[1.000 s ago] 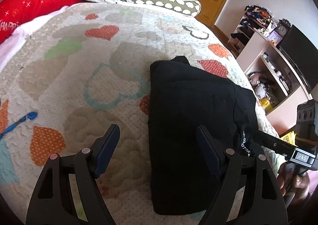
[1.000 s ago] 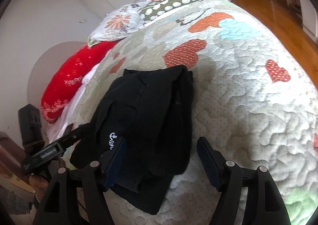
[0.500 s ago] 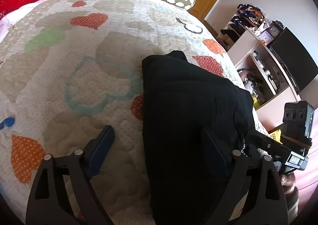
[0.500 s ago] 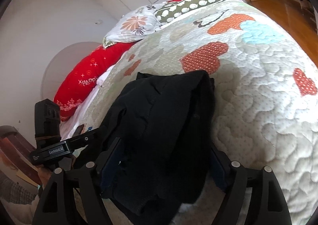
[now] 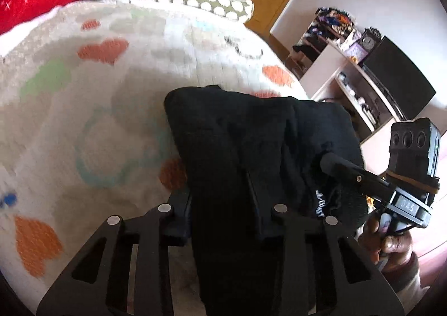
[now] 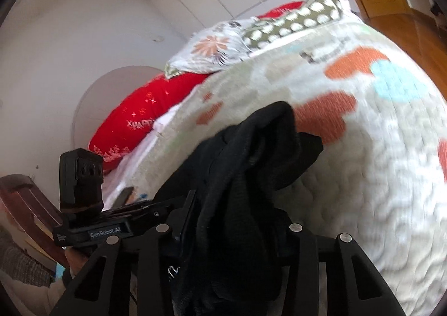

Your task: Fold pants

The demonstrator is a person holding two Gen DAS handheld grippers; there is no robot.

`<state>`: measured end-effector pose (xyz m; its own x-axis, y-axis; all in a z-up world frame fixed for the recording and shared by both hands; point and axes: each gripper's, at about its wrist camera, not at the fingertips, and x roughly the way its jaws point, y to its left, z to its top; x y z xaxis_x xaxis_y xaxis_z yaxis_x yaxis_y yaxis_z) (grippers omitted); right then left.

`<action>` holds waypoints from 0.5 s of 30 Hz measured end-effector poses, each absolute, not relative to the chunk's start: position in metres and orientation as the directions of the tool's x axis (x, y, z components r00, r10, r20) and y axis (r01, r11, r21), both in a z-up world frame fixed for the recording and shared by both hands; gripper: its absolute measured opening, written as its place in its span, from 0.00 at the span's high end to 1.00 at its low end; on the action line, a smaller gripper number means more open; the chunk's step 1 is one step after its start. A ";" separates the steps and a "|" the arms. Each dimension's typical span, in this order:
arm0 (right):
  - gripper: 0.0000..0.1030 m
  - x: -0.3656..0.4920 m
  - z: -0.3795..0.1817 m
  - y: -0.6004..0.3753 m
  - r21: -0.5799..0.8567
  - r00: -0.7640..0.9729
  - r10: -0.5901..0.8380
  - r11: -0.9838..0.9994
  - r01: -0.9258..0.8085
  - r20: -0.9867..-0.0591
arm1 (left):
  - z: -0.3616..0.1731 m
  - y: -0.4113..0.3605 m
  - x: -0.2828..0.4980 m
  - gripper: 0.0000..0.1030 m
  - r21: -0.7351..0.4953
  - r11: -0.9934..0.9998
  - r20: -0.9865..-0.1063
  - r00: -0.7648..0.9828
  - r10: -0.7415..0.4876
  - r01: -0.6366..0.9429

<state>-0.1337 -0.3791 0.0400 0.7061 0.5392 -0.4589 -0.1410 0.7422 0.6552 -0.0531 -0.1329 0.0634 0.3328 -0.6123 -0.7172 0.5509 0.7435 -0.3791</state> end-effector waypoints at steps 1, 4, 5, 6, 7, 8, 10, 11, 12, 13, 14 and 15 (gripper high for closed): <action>0.60 -0.128 0.047 -0.378 0.641 0.712 0.533 0.753 -0.151 -0.458 | 0.069 -0.131 -0.048 0.69 -0.367 0.752 -0.711 0.356 -0.606 0.548; 0.60 -0.104 0.065 -0.382 0.634 0.739 0.524 0.754 -0.171 -0.424 | 0.085 -0.129 -0.023 0.69 -0.346 0.772 -0.697 0.405 -0.591 0.533; 0.60 -0.090 0.069 -0.381 0.633 0.742 0.525 0.753 -0.177 -0.417 | 0.086 -0.131 -0.013 0.69 -0.340 0.774 -0.696 0.411 -0.589 0.534; 0.60 -0.080 0.071 -0.380 0.619 0.748 0.511 0.766 -0.172 -0.424 | 0.084 -0.134 0.000 0.69 -0.326 0.783 -0.705 0.415 -0.575 0.530; 0.60 -0.068 0.071 -0.380 0.593 0.756 0.481 0.790 -0.154 -0.444 | 0.079 -0.136 0.010 0.69 -0.318 0.793 -0.722 0.410 -0.558 0.520; 0.60 -0.056 0.069 -0.380 0.566 0.758 0.451 0.813 -0.133 -0.471 | 0.071 -0.139 0.020 0.69 -0.311 0.805 -0.746 0.395 -0.536 0.506; 0.60 -0.030 0.056 -0.378 0.516 0.719 0.405 0.853 -0.076 -0.565 | 0.051 -0.140 0.033 0.67 -0.278 0.840 -0.799 0.372 -0.471 0.466; 0.60 -0.020 0.047 -0.377 0.458 0.688 0.342 0.889 -0.015 -0.640 | 0.049 -0.139 0.033 0.67 -0.280 0.841 -0.799 0.373 -0.472 0.463; 0.60 -0.016 0.042 -0.378 0.381 0.666 0.261 0.924 0.038 -0.699 | 0.053 -0.135 0.029 0.67 -0.275 0.840 -0.787 0.393 -0.476 0.468; 0.60 -0.019 0.042 -0.381 0.349 0.669 0.226 0.935 0.053 -0.708 | 0.059 -0.133 0.023 0.67 -0.243 0.850 -0.782 0.424 -0.457 0.468; 0.60 -0.024 0.046 -0.387 0.352 0.686 0.215 0.934 0.064 -0.695 | 0.066 -0.131 0.017 0.67 -0.205 0.862 -0.773 0.463 -0.433 0.464; 0.60 -0.030 0.052 -0.392 0.346 0.702 0.188 0.934 0.090 -0.687 | 0.074 -0.128 0.007 0.67 -0.157 0.880 -0.752 0.524 -0.400 0.448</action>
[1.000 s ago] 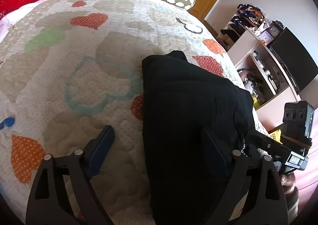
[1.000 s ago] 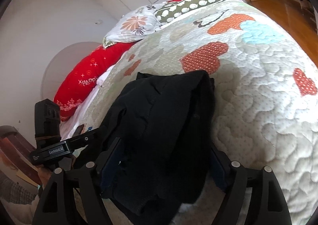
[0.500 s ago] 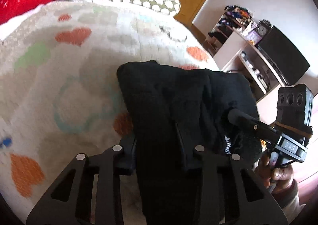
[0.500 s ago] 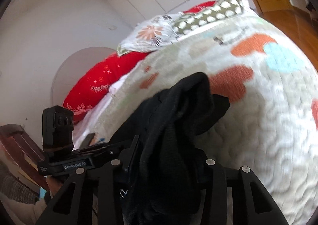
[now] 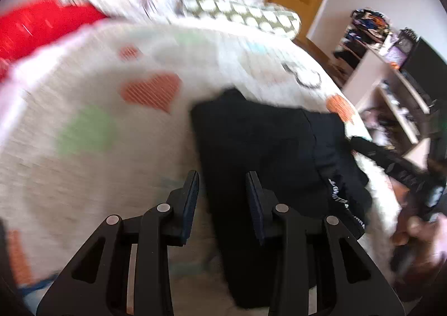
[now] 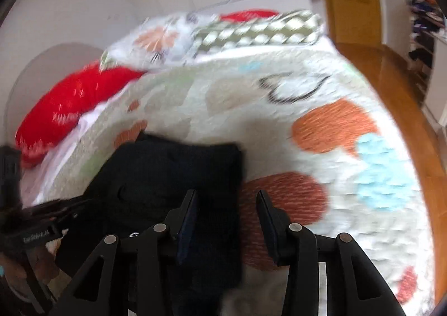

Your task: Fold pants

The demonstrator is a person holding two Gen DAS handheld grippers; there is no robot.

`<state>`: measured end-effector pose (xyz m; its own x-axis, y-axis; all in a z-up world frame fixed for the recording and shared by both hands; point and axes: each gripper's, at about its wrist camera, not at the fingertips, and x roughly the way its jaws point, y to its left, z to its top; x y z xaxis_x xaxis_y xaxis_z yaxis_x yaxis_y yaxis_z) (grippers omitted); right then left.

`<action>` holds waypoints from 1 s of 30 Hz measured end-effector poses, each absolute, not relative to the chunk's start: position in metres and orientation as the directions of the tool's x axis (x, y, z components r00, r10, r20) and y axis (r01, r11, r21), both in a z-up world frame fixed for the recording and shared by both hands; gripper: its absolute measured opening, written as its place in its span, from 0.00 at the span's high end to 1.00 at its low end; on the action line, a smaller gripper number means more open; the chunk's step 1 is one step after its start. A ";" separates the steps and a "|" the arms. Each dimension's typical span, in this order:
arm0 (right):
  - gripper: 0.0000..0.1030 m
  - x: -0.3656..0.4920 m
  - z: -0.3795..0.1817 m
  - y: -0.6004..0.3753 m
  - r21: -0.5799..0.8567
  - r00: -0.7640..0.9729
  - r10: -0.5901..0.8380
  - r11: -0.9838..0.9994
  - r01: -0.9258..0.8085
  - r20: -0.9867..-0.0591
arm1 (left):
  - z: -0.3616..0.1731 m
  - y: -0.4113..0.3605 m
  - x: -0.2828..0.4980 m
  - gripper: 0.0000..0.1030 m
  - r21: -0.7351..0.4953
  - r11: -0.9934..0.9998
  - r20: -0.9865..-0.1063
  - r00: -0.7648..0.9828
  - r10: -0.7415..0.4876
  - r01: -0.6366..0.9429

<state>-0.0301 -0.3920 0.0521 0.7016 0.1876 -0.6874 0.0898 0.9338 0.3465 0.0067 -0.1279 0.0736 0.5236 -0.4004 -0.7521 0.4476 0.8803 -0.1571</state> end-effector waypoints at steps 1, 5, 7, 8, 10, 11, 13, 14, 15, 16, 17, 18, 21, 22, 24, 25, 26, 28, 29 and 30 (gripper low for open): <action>0.60 -0.037 0.061 -0.396 0.346 0.721 0.173 0.933 0.098 -0.671 | 0.081 -0.126 -0.001 0.67 -0.138 0.889 -0.730 0.561 -0.390 0.437; 0.60 -0.035 0.084 -0.380 0.415 0.732 0.328 0.907 -0.068 -0.597 | 0.091 -0.129 -0.021 0.67 -0.134 0.877 -0.688 0.593 -0.418 0.462; 0.60 -0.026 0.085 -0.366 0.394 0.719 0.350 0.912 -0.115 -0.600 | 0.083 -0.137 -0.025 0.67 -0.124 0.874 -0.700 0.583 -0.413 0.470; 0.60 -0.014 0.084 -0.356 0.383 0.710 0.355 0.915 -0.129 -0.608 | 0.079 -0.141 -0.026 0.67 -0.121 0.873 -0.710 0.574 -0.408 0.472; 0.61 0.002 0.075 -0.347 0.388 0.689 0.370 0.911 -0.139 -0.623 | 0.060 -0.148 -0.028 0.67 -0.099 0.877 -0.745 0.550 -0.379 0.470; 0.62 0.013 0.064 -0.344 0.375 0.664 0.355 0.919 -0.120 -0.658 | 0.053 -0.150 -0.030 0.66 -0.080 0.880 -0.747 0.557 -0.364 0.468; 0.62 0.022 0.046 -0.341 0.368 0.630 0.345 0.924 -0.100 -0.696 | 0.050 -0.154 -0.035 0.65 -0.065 0.882 -0.731 0.579 -0.360 0.466; 0.62 0.023 0.043 -0.342 0.370 0.633 0.348 0.923 -0.104 -0.691 | 0.050 -0.155 -0.035 0.65 -0.057 0.884 -0.731 0.583 -0.353 0.465; 0.62 0.023 0.044 -0.343 0.375 0.638 0.351 0.921 -0.104 -0.686 | 0.051 -0.156 -0.036 0.65 -0.051 0.884 -0.736 0.581 -0.348 0.464; 0.62 0.022 0.047 -0.344 0.378 0.634 0.354 0.920 -0.104 -0.687 | 0.053 -0.155 -0.035 0.65 -0.056 0.885 -0.740 0.576 -0.347 0.462; 0.62 0.015 0.053 -0.346 0.381 0.633 0.358 0.918 -0.106 -0.687 | 0.054 -0.154 -0.035 0.65 -0.063 0.886 -0.743 0.572 -0.349 0.460; 0.62 0.009 0.059 -0.348 0.382 0.635 0.357 0.918 -0.104 -0.685 | 0.055 -0.152 -0.034 0.65 -0.075 0.887 -0.745 0.565 -0.354 0.456; 0.62 -0.029 0.076 -0.347 0.367 0.663 0.349 0.923 -0.120 -0.662 | 0.053 -0.149 -0.034 0.58 -0.076 0.895 -0.744 0.573 -0.345 0.440; 0.62 -0.041 0.078 -0.346 0.351 0.670 0.333 0.929 -0.115 -0.664 | 0.052 -0.148 -0.034 0.55 -0.076 0.899 -0.742 0.577 -0.340 0.432; 0.62 -0.069 0.072 -0.338 0.314 0.662 0.304 0.943 -0.108 -0.685 | 0.051 -0.145 -0.033 0.53 -0.102 0.902 -0.741 0.573 -0.351 0.420; 0.62 -0.076 0.065 -0.336 0.291 0.654 0.286 0.951 -0.104 -0.700 | 0.050 -0.145 -0.032 0.46 -0.107 0.903 -0.744 0.569 -0.351 0.417; 0.61 -0.082 0.054 -0.332 0.259 0.645 0.257 0.961 -0.093 -0.720 | 0.050 -0.145 -0.032 0.44 -0.105 0.905 -0.746 0.569 -0.346 0.413; 0.60 -0.089 0.042 -0.329 0.248 0.673 0.232 0.966 -0.075 -0.702 | 0.052 -0.145 -0.035 0.44 -0.095 0.908 -0.742 0.579 -0.338 0.409; 0.60 -0.090 0.044 -0.332 0.258 0.672 0.235 0.964 -0.068 -0.702 | 0.053 -0.145 -0.037 0.44 -0.087 0.910 -0.743 0.582 -0.331 0.406; 0.60 -0.091 0.047 -0.334 0.270 0.666 0.241 0.961 -0.060 -0.706 | 0.055 -0.144 -0.039 0.44 -0.081 0.911 -0.742 0.586 -0.326 0.404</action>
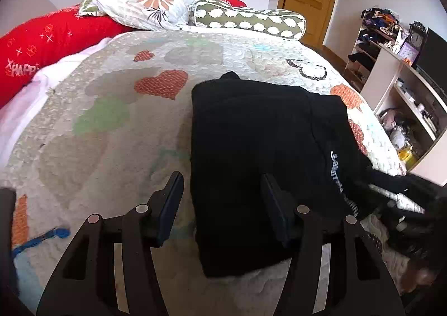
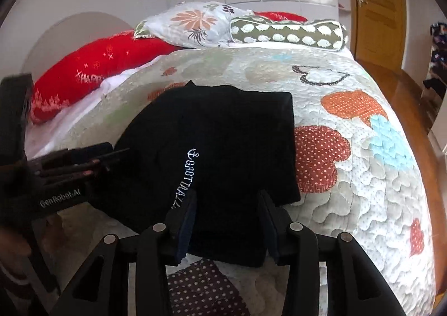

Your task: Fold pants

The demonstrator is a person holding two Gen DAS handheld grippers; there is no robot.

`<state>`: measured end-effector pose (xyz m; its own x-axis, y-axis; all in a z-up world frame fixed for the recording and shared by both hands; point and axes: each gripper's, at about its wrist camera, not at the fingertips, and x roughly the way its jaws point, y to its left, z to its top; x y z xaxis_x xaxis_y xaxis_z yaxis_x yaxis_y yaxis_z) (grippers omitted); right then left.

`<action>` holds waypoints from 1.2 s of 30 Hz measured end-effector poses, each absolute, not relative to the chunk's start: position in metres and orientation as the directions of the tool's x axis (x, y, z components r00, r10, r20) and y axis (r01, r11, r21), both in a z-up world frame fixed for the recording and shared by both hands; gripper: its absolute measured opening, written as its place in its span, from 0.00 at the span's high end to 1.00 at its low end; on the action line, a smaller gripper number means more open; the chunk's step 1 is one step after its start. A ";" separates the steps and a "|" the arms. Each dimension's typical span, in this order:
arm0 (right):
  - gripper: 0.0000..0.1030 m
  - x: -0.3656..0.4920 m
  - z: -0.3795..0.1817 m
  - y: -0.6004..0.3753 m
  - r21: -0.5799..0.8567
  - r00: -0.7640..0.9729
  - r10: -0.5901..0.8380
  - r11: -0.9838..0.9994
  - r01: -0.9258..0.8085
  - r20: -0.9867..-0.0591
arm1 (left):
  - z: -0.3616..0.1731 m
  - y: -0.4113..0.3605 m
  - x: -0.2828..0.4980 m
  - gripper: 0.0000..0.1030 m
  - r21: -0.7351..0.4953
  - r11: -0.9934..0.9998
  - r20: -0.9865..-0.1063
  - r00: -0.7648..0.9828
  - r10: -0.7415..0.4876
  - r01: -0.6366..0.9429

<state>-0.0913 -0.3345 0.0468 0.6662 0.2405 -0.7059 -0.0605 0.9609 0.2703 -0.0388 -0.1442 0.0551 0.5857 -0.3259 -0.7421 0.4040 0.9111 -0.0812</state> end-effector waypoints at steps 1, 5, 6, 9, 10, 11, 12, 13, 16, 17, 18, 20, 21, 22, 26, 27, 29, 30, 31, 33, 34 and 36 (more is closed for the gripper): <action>0.60 -0.093 0.053 -0.337 0.287 0.668 0.247 0.957 -0.051 -0.702 | 0.059 -0.142 -0.042 0.44 -0.077 0.912 -0.738 0.592 -0.324 0.402; 0.58 -0.108 0.079 -0.340 0.305 0.727 0.241 0.951 -0.045 -0.643 | 0.072 -0.137 -0.054 0.44 -0.068 0.915 -0.724 0.611 -0.320 0.398; 0.57 -0.112 0.085 -0.338 0.302 0.740 0.235 0.952 -0.046 -0.630 | 0.075 -0.135 -0.059 0.41 -0.062 0.916 -0.721 0.617 -0.316 0.396; 0.55 -0.121 0.099 -0.333 0.288 0.767 0.207 0.957 -0.030 -0.607 | 0.084 -0.132 -0.073 0.31 -0.042 0.920 -0.703 0.643 -0.304 0.389; 0.54 -0.124 0.102 -0.332 0.292 0.776 0.203 0.956 -0.025 -0.597 | 0.087 -0.130 -0.077 0.31 -0.037 0.922 -0.696 0.653 -0.301 0.385; 0.53 -0.127 0.106 -0.330 0.298 0.783 0.201 0.954 -0.021 -0.588 | 0.090 -0.127 -0.082 0.31 -0.036 0.924 -0.688 0.661 -0.299 0.380; 0.53 -0.128 0.108 -0.329 0.296 0.785 0.198 0.955 -0.020 -0.586 | 0.093 -0.125 -0.085 0.31 -0.039 0.927 -0.685 0.665 -0.297 0.374; 0.52 -0.129 0.111 -0.326 0.290 0.786 0.194 0.957 -0.020 -0.587 | 0.094 -0.122 -0.087 0.31 -0.044 0.929 -0.682 0.668 -0.296 0.367; 0.52 -0.136 0.117 -0.323 0.274 0.788 0.183 0.961 -0.019 -0.588 | 0.099 -0.114 -0.095 0.26 -0.056 0.935 -0.676 0.676 -0.293 0.349; 0.52 -0.137 0.118 -0.322 0.279 0.789 0.185 0.960 -0.019 -0.585 | 0.100 -0.112 -0.097 0.23 -0.052 0.937 -0.677 0.678 -0.287 0.345; 0.52 -0.139 0.120 -0.322 0.285 0.791 0.189 0.958 -0.019 -0.582 | 0.102 -0.110 -0.100 0.22 -0.052 0.936 -0.672 0.681 -0.291 0.349; 0.52 -0.143 0.122 -0.320 0.286 0.792 0.190 0.958 -0.020 -0.580 | 0.105 -0.108 -0.104 0.22 -0.049 0.937 -0.661 0.692 -0.291 0.347; 0.52 -0.144 0.122 -0.319 0.285 0.793 0.190 0.958 -0.022 -0.579 | 0.106 -0.108 -0.106 0.22 -0.046 0.937 -0.657 0.696 -0.288 0.345; 0.52 -0.145 0.123 -0.318 0.282 0.793 0.190 0.959 -0.024 -0.579 | 0.106 -0.108 -0.106 0.22 -0.045 0.937 -0.655 0.697 -0.290 0.348; 0.52 -0.147 0.121 -0.314 0.281 0.783 0.189 0.960 -0.020 -0.593 | 0.109 -0.108 -0.111 0.22 -0.036 0.937 -0.650 0.704 -0.286 0.348; 0.52 -0.148 0.120 -0.314 0.280 0.779 0.189 0.960 -0.018 -0.597 | 0.110 -0.107 -0.112 0.22 -0.035 0.937 -0.647 0.707 -0.286 0.347; 0.52 -0.149 0.119 -0.315 0.280 0.776 0.187 0.960 -0.014 -0.602 | 0.111 -0.107 -0.113 0.22 -0.032 0.939 -0.645 0.710 -0.282 0.343; 0.52 -0.149 0.118 -0.315 0.280 0.776 0.185 0.960 -0.012 -0.603 | 0.111 -0.107 -0.113 0.22 -0.029 0.939 -0.646 0.711 -0.279 0.343; 0.52 -0.150 0.118 -0.316 0.280 0.776 0.184 0.960 -0.010 -0.603 | 0.111 -0.108 -0.113 0.22 -0.026 0.940 -0.646 0.712 -0.276 0.341; 0.52 -0.152 0.117 -0.317 0.283 0.774 0.184 0.959 -0.006 -0.606 | 0.110 -0.109 -0.114 0.22 -0.018 0.940 -0.647 0.713 -0.271 0.340; 0.52 -0.153 0.116 -0.317 0.285 0.774 0.185 0.958 -0.006 -0.606 | 0.110 -0.109 -0.114 0.22 -0.017 0.939 -0.648 0.712 -0.271 0.343; 0.52 -0.154 0.115 -0.316 0.284 0.771 0.186 0.959 -0.007 -0.609 | 0.110 -0.111 -0.115 0.22 -0.013 0.939 -0.649 0.712 -0.269 0.343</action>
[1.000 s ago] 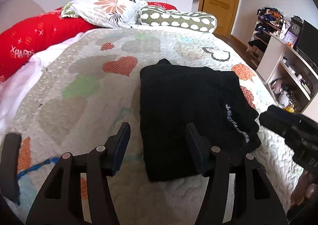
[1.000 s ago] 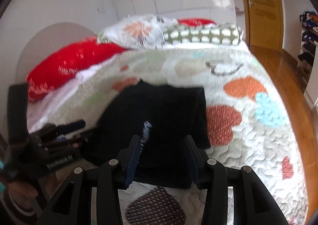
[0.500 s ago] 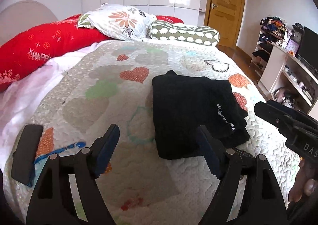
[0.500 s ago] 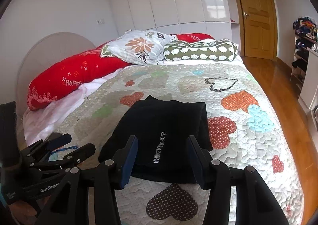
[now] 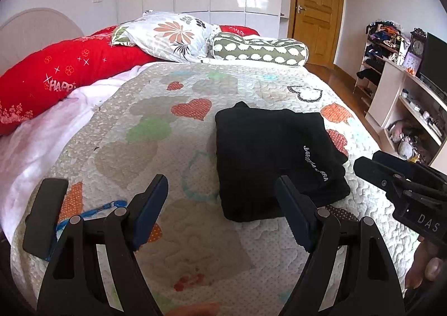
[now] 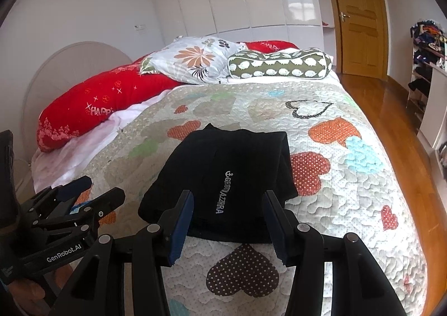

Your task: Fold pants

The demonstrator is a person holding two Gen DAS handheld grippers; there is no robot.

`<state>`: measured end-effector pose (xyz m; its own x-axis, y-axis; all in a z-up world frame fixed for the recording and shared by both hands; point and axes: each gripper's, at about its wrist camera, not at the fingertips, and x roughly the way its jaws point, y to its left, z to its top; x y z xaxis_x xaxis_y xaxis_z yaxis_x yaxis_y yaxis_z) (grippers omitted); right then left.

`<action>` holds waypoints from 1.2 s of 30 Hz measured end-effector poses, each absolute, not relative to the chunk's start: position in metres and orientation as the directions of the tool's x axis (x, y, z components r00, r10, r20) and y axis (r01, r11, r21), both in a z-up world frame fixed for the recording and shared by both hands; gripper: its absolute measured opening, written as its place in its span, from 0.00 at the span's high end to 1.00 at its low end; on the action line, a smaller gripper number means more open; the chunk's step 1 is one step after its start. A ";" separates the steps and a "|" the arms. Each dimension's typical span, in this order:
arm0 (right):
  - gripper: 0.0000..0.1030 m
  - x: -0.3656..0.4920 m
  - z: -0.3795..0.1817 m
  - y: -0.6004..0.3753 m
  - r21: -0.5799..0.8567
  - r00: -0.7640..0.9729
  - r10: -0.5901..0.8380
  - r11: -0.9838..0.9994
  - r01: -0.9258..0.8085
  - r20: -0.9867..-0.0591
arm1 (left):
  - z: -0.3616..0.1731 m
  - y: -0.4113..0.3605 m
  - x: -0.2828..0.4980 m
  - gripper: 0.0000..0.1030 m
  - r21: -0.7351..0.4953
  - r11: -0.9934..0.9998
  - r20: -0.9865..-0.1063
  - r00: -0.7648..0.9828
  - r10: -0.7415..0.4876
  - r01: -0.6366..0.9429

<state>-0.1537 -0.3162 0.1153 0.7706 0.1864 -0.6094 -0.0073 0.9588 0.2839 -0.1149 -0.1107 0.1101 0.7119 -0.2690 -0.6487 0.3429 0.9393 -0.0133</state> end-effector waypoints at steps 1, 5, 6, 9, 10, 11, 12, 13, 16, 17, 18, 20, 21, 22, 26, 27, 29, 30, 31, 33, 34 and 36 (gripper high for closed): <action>0.52 -0.154 0.115 -0.316 0.280 0.769 0.185 0.960 -0.008 -0.611 | 0.110 -0.111 -0.115 0.22 -0.014 0.939 -0.648 0.712 -0.271 0.344; 0.52 -0.156 0.114 -0.316 0.284 0.767 0.189 0.959 -0.010 -0.613 | 0.109 -0.112 -0.116 0.22 -0.008 0.938 -0.650 0.711 -0.267 0.345; 0.52 -0.156 0.114 -0.315 0.282 0.767 0.189 0.959 -0.011 -0.613 | 0.109 -0.113 -0.116 0.22 -0.008 0.938 -0.652 0.709 -0.267 0.345; 0.52 -0.156 0.112 -0.314 0.279 0.762 0.192 0.960 -0.016 -0.618 | 0.108 -0.115 -0.117 0.22 -0.004 0.938 -0.655 0.708 -0.265 0.346; 0.52 -0.156 0.111 -0.313 0.280 0.760 0.196 0.960 -0.018 -0.620 | 0.108 -0.115 -0.117 0.22 -0.003 0.938 -0.655 0.708 -0.263 0.346; 0.52 -0.156 0.110 -0.312 0.280 0.758 0.196 0.960 -0.018 -0.622 | 0.109 -0.115 -0.117 0.22 -0.004 0.938 -0.656 0.707 -0.264 0.347; 0.52 -0.156 0.109 -0.312 0.280 0.756 0.197 0.960 -0.019 -0.624 | 0.109 -0.115 -0.117 0.22 -0.005 0.937 -0.654 0.708 -0.267 0.349; 0.52 -0.156 0.108 -0.312 0.281 0.754 0.199 0.959 -0.020 -0.626 | 0.109 -0.116 -0.118 0.22 -0.004 0.937 -0.653 0.709 -0.267 0.350; 0.52 -0.156 0.108 -0.313 0.283 0.755 0.198 0.959 -0.018 -0.625 | 0.108 -0.116 -0.118 0.22 -0.003 0.936 -0.652 0.709 -0.268 0.351; 0.52 -0.157 0.107 -0.313 0.286 0.755 0.198 0.958 -0.015 -0.625 | 0.108 -0.116 -0.118 0.22 -0.005 0.937 -0.652 0.709 -0.269 0.351; 0.52 -0.157 0.107 -0.313 0.287 0.754 0.199 0.958 -0.014 -0.625 | 0.108 -0.116 -0.119 0.22 -0.006 0.937 -0.652 0.709 -0.268 0.348; 0.52 -0.158 0.106 -0.313 0.288 0.756 0.194 0.958 -0.008 -0.625 | 0.107 -0.117 -0.118 0.22 -0.010 0.938 -0.656 0.706 -0.269 0.348; 0.52 -0.159 0.106 -0.313 0.288 0.756 0.193 0.958 -0.007 -0.626 | 0.106 -0.117 -0.119 0.22 -0.012 0.937 -0.659 0.703 -0.269 0.348; 0.52 -0.159 0.105 -0.313 0.289 0.755 0.194 0.957 -0.006 -0.627 | 0.106 -0.117 -0.119 0.22 -0.014 0.937 -0.660 0.701 -0.270 0.348; 0.52 -0.160 0.105 -0.314 0.292 0.755 0.196 0.956 -0.006 -0.626 | 0.106 -0.117 -0.119 0.22 -0.009 0.938 -0.657 0.705 -0.267 0.347; 0.52 -0.160 0.105 -0.314 0.291 0.754 0.195 0.957 -0.005 -0.627 | 0.106 -0.117 -0.119 0.22 -0.010 0.938 -0.658 0.704 -0.268 0.348; 0.52 -0.161 0.105 -0.314 0.291 0.754 0.193 0.957 -0.003 -0.628 | 0.106 -0.118 -0.119 0.22 -0.011 0.937 -0.659 0.702 -0.269 0.349; 0.52 -0.161 0.105 -0.313 0.292 0.753 0.193 0.956 -0.002 -0.628 | 0.106 -0.118 -0.120 0.22 -0.011 0.937 -0.659 0.702 -0.269 0.348; 0.52 -0.162 0.105 -0.313 0.293 0.753 0.194 0.956 -0.002 -0.628 | 0.106 -0.118 -0.120 0.22 -0.010 0.937 -0.659 0.703 -0.268 0.348; 0.52 -0.162 0.106 -0.313 0.292 0.754 0.194 0.956 -0.003 -0.627 | 0.105 -0.118 -0.120 0.22 -0.011 0.937 -0.660 0.701 -0.269 0.349; 0.52 -0.162 0.106 -0.313 0.292 0.755 0.193 0.957 -0.002 -0.627 | 0.105 -0.118 -0.120 0.22 -0.011 0.937 -0.660 0.701 -0.269 0.349; 0.52 -0.163 0.106 -0.312 0.292 0.754 0.194 0.956 -0.003 -0.628 | 0.105 -0.118 -0.120 0.22 -0.012 0.937 -0.660 0.701 -0.270 0.349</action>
